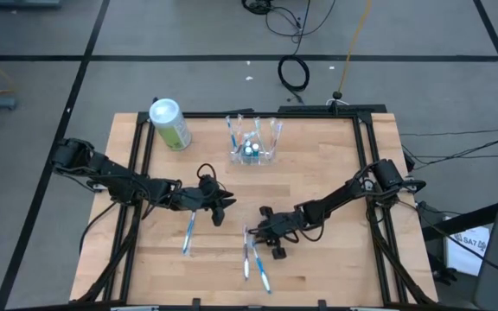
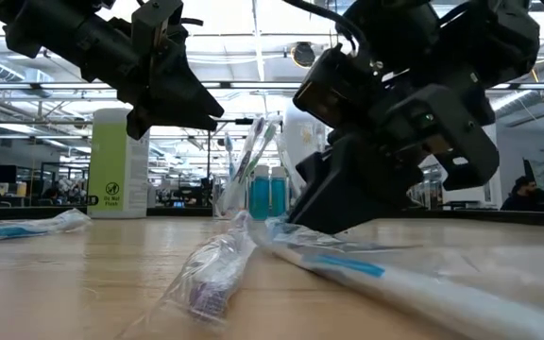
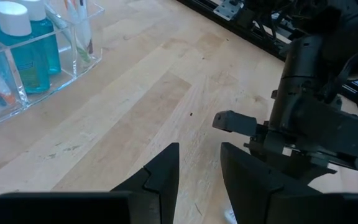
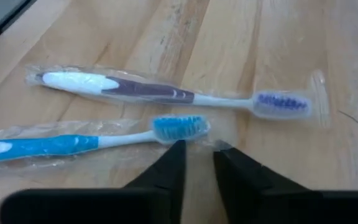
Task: Pick & Place toothbrushing station
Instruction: Put the right blue toothbrush into the transparent organizer
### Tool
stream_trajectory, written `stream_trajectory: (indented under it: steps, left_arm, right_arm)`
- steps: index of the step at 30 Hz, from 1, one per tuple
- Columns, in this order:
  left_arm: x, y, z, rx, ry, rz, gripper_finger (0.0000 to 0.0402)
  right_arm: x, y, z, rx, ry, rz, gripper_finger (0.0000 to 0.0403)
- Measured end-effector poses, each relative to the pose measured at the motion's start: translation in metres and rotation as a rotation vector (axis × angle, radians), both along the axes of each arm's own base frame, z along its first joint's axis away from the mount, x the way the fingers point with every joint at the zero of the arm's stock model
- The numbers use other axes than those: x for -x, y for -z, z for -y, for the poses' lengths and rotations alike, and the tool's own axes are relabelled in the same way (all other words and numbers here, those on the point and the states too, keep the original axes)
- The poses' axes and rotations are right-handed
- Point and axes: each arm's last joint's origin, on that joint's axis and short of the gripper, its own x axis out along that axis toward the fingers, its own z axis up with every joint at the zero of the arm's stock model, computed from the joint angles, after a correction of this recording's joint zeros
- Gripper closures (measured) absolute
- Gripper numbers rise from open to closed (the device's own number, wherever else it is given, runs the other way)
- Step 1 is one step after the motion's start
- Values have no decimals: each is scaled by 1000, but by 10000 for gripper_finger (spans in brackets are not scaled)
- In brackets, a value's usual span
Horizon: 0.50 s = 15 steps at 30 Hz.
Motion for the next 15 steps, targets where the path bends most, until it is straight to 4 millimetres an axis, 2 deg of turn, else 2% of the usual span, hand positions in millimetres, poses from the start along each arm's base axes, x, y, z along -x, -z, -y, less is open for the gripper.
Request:
stream_trajectory:
  steps: [3,5,15]
  left_arm:
    - [0,0,0,1,0,0,279]
    - [0,0,0,1,0,0,279]
    - [0,0,0,1,0,0,279]
  right_arm:
    - [0,-1,1,6,-3,-3,380]
    - [0,-5,1,19,-17,17,396]
    - [-1,-16,3,20,-11,60,402]
